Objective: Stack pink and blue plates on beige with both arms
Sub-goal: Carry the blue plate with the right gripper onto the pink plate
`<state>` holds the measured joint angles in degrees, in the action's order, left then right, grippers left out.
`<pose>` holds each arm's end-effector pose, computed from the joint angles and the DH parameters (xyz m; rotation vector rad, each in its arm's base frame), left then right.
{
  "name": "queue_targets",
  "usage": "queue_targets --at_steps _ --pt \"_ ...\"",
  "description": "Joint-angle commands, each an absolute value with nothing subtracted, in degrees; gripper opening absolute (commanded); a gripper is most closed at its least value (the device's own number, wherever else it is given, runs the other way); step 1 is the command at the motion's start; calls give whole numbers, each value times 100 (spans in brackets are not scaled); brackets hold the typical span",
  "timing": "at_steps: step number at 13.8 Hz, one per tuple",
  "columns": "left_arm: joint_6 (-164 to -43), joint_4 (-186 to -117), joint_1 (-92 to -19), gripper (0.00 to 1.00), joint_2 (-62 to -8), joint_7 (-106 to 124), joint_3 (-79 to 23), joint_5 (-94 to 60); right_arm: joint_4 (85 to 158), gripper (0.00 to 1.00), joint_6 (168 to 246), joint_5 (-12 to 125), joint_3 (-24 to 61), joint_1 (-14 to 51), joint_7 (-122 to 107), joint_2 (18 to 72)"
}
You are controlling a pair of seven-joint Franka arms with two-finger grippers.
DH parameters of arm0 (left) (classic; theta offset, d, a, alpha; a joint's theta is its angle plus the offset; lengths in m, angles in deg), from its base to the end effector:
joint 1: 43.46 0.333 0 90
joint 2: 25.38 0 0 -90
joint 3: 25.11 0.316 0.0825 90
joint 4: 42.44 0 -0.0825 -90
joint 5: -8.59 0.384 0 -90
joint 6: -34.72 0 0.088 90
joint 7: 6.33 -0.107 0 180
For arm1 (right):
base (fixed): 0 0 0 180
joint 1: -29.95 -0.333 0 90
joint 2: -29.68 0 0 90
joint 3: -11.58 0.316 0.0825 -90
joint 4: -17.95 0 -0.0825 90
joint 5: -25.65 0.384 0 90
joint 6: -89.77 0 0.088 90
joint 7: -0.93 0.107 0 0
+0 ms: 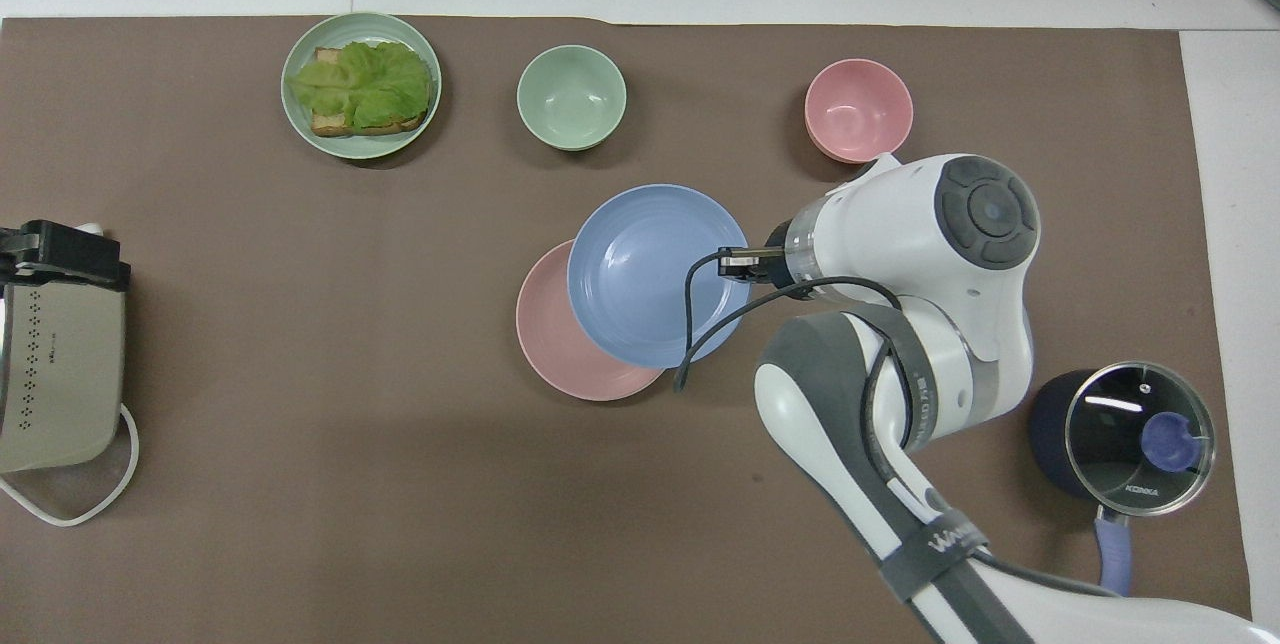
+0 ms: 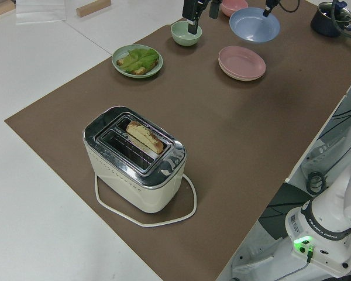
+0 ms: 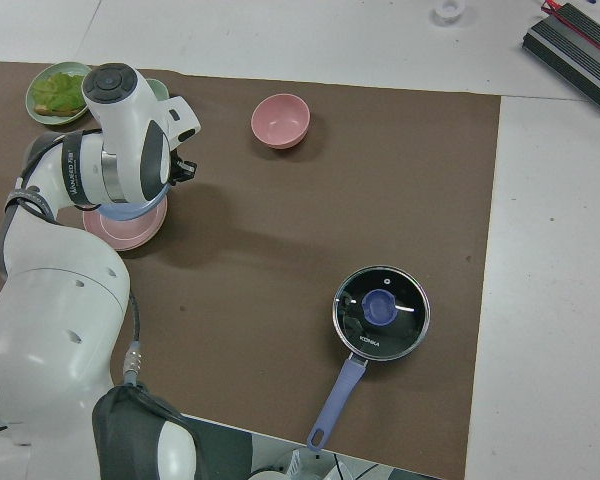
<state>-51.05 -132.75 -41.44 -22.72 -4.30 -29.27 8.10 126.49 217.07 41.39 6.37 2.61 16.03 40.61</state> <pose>0.5321 -0.0218 0.6408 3.1372 -0.0036 -0.0519 0.5684 0.2431 0.4179 -2.8948 0.0383 -0.0910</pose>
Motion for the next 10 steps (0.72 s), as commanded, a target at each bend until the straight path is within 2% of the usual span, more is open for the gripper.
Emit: queue_targets --at_steps 1,10 --pt "-5036 -13288 -4091 100 -2204 -483 -2950 894 12570 0 21887 4524 622 96 1632 4233" --pt "-5027 -13288 -4091 100 -2204 -483 -2950 894 12851 0 22081 4525 639 -266 1456 4488"
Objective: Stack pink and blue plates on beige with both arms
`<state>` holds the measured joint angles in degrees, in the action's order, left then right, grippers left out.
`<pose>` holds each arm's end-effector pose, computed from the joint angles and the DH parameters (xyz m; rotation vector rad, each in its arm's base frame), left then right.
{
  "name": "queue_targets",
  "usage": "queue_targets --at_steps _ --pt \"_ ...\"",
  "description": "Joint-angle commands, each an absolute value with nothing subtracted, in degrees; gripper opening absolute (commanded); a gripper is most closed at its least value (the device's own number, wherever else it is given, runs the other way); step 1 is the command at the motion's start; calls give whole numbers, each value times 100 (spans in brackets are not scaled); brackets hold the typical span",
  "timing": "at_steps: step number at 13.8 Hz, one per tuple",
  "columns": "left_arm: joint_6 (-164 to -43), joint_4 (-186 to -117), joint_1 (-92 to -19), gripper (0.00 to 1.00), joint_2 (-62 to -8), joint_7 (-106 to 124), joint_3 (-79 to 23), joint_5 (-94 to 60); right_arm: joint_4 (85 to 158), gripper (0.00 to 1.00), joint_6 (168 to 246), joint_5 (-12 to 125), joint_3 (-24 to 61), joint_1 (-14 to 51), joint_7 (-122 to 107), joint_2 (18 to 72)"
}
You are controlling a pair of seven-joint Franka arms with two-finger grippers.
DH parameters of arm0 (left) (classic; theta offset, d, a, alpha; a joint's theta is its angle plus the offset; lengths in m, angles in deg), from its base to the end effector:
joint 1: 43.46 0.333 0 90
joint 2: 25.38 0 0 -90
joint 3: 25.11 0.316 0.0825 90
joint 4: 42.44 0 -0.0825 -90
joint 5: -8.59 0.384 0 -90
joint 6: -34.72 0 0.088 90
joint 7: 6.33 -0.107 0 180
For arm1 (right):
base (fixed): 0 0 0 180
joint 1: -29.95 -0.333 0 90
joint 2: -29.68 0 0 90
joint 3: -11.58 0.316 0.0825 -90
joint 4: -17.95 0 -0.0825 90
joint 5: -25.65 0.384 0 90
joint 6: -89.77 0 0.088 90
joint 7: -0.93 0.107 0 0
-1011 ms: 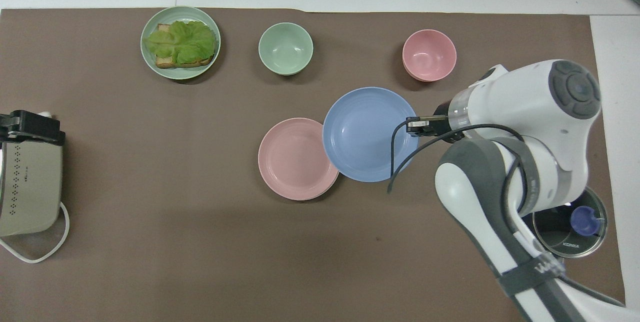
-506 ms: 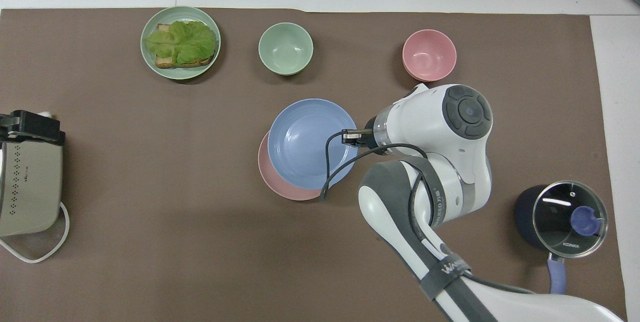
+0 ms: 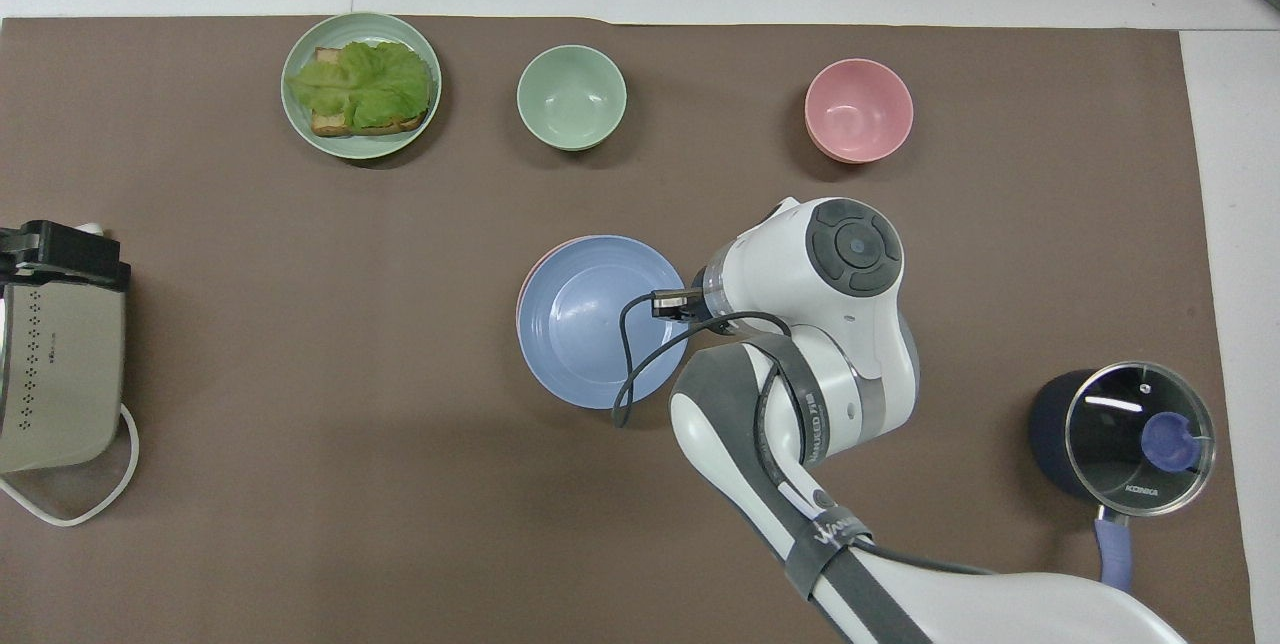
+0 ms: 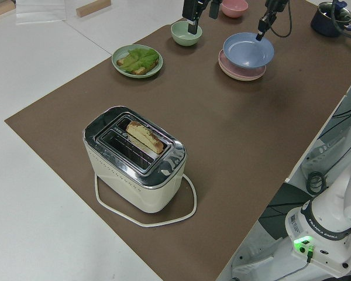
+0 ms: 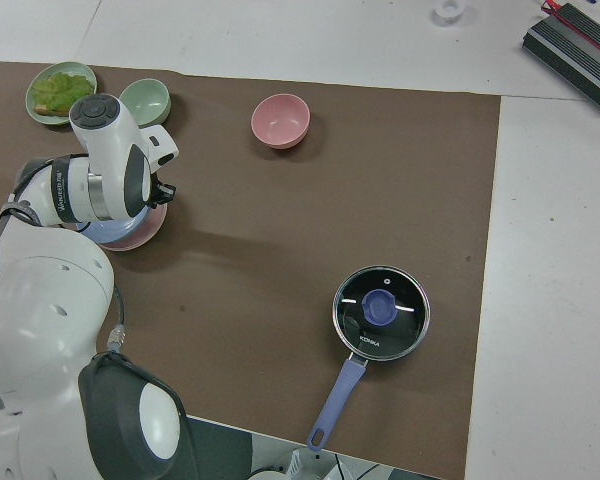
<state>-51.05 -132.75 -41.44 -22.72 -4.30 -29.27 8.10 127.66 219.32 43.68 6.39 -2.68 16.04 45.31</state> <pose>0.5321 -0.0218 0.6408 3.1372 -0.0036 -0.0519 0.5468 0.2963 0.3615 -2.9037 -0.0398 0.0164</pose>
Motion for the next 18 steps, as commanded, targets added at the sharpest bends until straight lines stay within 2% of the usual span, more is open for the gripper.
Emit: queue_targets --at_steps 1,3,15,16,17,18 --pt "-5036 -13288 -4091 100 -2204 -483 -2950 894 12851 0 22090 4525 639 -266 1438 4541" --pt "-5027 -13288 -4091 100 -2204 -483 -2950 894 12930 0 22362 4525 639 -266 1368 4585" --pt "-5036 -13288 -4091 100 -2204 -483 -2950 894 13036 0 22539 4525 639 -257 1148 4673" --pt "-5036 -13288 -4091 100 -2204 -483 -2950 894 13036 4 22539 4525 630 -257 1148 4673" --pt "-5027 -13288 -4091 100 -2204 -483 -2950 894 13036 19 22547 4525 639 -257 1148 4682" --pt "-5036 -13288 -4091 100 -2204 -483 -2950 894 13027 38 22547 4525 639 -257 1148 4682"
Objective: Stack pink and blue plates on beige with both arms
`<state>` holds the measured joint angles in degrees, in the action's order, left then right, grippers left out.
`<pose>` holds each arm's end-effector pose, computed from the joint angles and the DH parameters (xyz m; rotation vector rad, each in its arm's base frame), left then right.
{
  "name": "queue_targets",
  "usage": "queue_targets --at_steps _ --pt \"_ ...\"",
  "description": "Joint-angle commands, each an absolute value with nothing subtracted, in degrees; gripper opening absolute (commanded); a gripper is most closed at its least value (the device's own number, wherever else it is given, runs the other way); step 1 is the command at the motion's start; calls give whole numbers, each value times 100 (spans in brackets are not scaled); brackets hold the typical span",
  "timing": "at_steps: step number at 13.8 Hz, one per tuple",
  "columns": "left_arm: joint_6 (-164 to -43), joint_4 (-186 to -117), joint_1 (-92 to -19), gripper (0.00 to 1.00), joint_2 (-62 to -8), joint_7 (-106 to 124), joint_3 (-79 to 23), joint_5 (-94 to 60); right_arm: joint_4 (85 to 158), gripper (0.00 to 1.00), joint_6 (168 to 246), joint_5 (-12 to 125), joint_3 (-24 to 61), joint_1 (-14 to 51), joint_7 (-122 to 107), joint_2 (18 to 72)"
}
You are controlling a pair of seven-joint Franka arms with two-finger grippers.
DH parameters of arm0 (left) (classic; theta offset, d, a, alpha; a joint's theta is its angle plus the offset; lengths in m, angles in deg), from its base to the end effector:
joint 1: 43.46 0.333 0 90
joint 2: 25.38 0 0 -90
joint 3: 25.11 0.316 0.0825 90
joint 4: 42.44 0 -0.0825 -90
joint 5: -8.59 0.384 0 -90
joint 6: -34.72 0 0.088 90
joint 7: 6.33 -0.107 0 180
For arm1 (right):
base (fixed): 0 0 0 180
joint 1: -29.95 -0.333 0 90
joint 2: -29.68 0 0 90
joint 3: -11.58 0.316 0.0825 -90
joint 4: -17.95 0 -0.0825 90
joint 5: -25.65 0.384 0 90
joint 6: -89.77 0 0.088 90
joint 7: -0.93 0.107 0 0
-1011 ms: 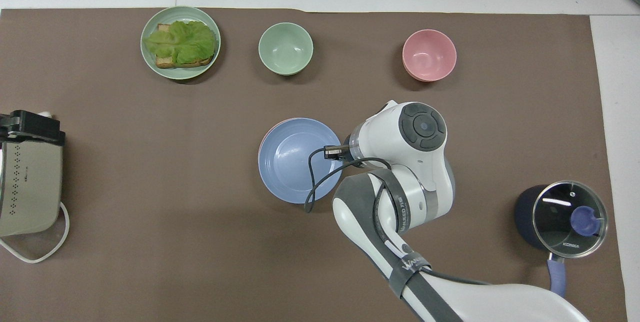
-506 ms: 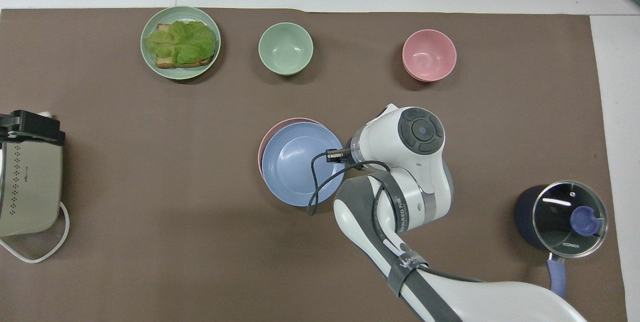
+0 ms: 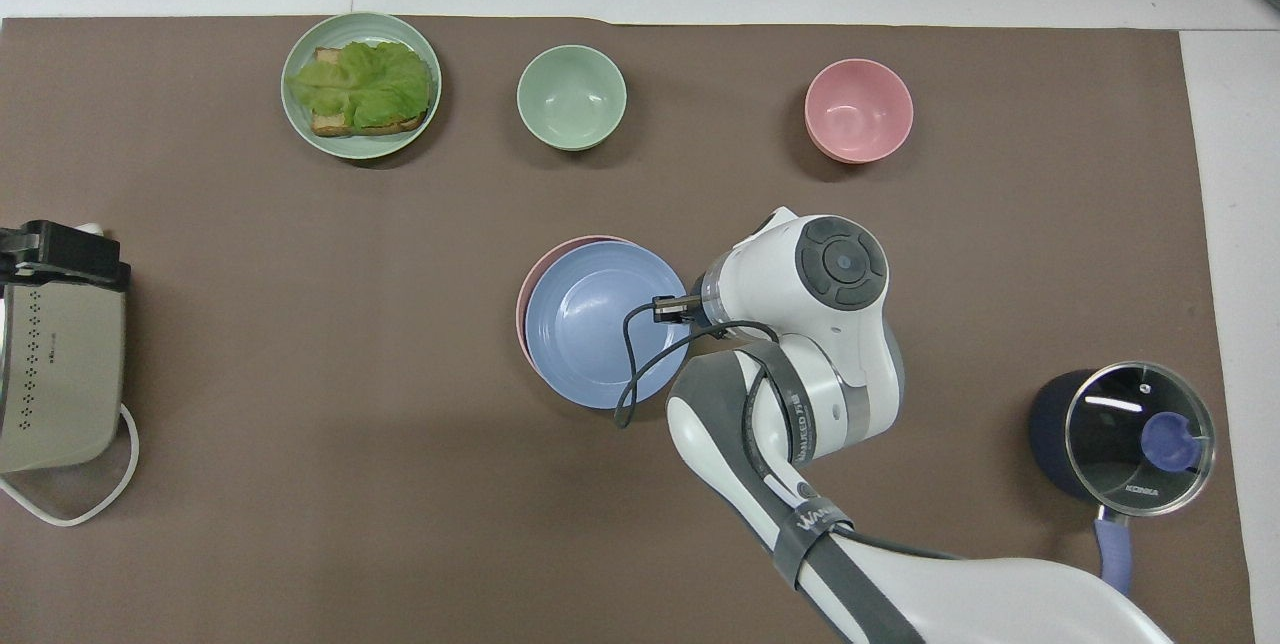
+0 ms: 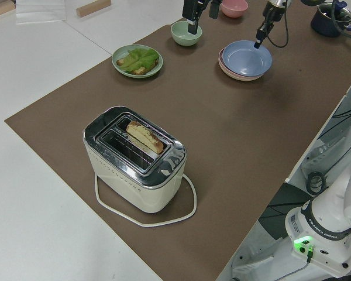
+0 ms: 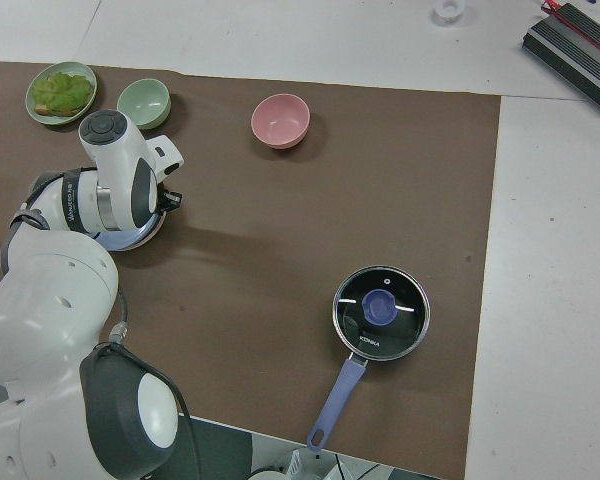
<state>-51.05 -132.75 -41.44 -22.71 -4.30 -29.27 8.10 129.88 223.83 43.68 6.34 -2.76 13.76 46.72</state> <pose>0.5320 -0.0218 0.6409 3.1372 -0.0036 -0.0517 0.5462 0.2924 0.3360 -2.9129 -0.0749 -0.0202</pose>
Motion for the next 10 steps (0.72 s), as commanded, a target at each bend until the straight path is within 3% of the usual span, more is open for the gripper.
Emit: queue_targets --at_steps 1,2,4,10 --pt "-5036 -13288 -4091 100 -2204 -483 -2950 894 13019 51 22547 4525 630 -257 1157 4682" --pt "-5036 -13288 -4091 100 -2204 -483 -2950 894 13001 64 22547 4525 630 -257 1157 4690" --pt "-5036 -13288 -4091 100 -2204 -483 -2950 894 12931 100 22539 4525 630 -257 1174 4708" --pt "-5036 -13288 -4091 100 -2204 -483 -2950 894 12825 100 22328 4402 516 -73 1236 4392"
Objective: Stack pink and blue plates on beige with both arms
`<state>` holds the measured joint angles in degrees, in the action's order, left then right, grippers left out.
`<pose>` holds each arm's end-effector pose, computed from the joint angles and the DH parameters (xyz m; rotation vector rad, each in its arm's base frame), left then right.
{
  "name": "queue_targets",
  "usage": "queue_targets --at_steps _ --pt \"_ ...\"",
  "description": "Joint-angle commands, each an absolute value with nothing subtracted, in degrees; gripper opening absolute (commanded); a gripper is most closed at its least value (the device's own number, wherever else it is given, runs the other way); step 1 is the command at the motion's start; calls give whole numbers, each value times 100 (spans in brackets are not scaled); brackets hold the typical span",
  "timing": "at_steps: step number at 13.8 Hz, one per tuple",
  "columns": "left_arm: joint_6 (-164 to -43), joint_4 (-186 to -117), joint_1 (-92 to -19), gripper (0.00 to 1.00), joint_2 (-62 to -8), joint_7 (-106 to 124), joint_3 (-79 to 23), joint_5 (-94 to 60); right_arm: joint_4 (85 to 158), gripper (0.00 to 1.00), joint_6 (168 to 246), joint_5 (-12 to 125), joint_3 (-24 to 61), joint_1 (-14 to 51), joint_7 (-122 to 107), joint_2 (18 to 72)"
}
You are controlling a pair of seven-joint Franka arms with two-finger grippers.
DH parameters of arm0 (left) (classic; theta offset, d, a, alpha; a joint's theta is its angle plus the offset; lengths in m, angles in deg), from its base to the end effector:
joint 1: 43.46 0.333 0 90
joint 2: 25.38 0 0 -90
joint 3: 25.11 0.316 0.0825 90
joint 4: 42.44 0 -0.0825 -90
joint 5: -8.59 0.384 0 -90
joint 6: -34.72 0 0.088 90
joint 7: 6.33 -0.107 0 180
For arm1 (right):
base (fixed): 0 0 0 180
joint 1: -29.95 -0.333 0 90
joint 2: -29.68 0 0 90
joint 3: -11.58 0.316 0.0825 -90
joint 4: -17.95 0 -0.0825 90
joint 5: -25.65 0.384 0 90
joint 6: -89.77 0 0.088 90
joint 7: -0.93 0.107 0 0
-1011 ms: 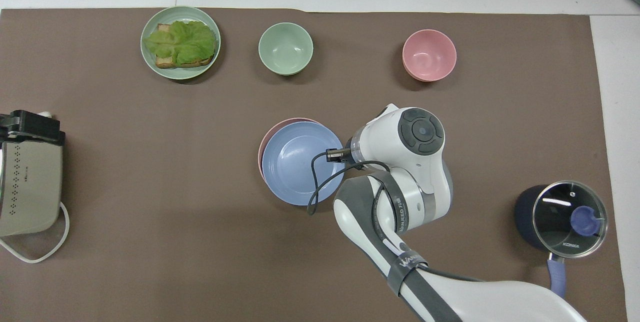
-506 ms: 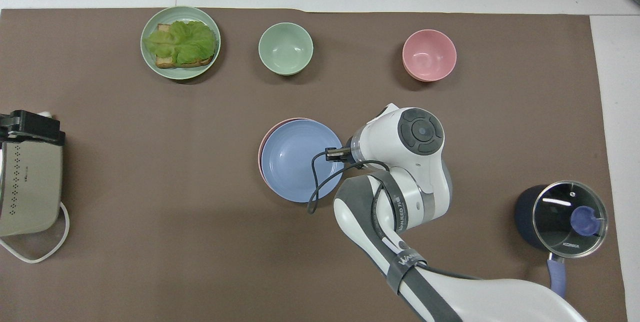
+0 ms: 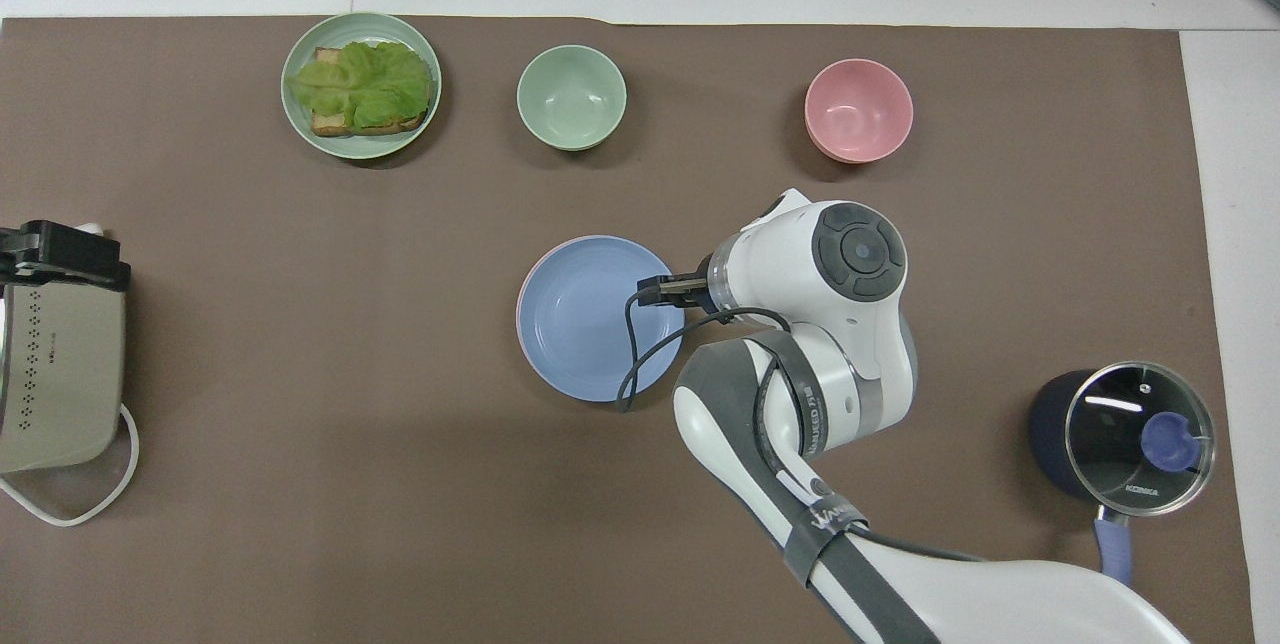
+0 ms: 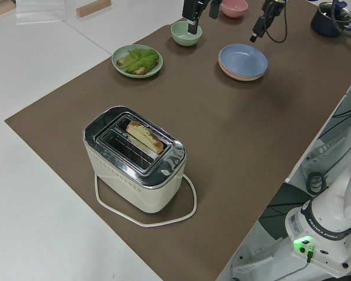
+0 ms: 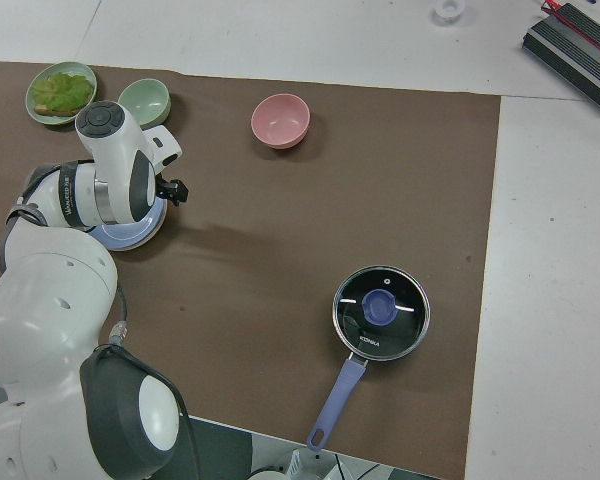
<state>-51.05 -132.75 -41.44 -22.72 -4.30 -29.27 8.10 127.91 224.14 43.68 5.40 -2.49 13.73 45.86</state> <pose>0.5321 -0.0218 0.6408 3.1372 -0.0036 -0.0519 0.5603 0.2855 0.3618 -2.8921 -0.0535 -0.0980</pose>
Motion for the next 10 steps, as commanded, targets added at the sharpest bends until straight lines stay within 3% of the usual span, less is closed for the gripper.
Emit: queue_targets --at_steps 1,5,10 --pt "-5036 -13288 -4091 100 -2204 -483 -2950 894 12825 100 22267 4376 516 76 1227 4296" --pt "-5036 -13288 -4091 100 -2204 -483 -2950 894 12624 100 21811 3647 525 673 1201 4023" --pt "-5036 -13288 -4091 100 -2204 -483 -2950 894 11860 100 20546 3410 507 1359 1210 3926"
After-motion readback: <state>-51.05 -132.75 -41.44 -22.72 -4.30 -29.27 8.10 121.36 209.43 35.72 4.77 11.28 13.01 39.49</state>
